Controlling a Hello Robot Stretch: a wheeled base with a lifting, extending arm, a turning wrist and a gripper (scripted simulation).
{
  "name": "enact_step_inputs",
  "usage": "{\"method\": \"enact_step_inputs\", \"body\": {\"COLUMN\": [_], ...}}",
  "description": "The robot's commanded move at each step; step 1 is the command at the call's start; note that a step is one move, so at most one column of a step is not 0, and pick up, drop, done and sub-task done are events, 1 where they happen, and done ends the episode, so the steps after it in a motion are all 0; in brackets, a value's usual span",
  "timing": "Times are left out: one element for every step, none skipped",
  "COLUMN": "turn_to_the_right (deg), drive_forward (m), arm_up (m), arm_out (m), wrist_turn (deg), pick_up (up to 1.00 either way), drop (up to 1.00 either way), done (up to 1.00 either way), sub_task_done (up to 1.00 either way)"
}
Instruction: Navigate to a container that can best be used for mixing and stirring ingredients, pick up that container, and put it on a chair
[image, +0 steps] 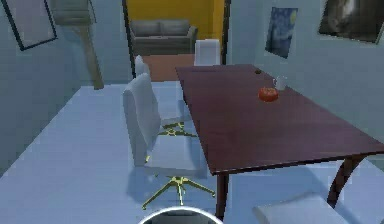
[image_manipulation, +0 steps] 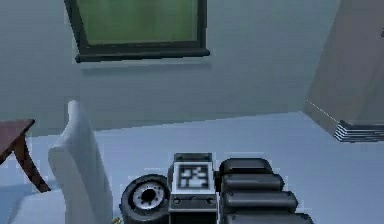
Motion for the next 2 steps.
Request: {"method": "enact_step_inputs", "body": {"turn_to_the_right": [27.0,-45.0], "drive_forward": [0.0,0.0], "arm_up": [0.0,0.0], "arm_out": [0.0,0.0], "wrist_turn": [0.0,0.0], "pick_up": [0.0,0.0], "drop": [0.0,0.0], "done": [0.0,0.0], "sub_task_done": [0.0,0.0]}}
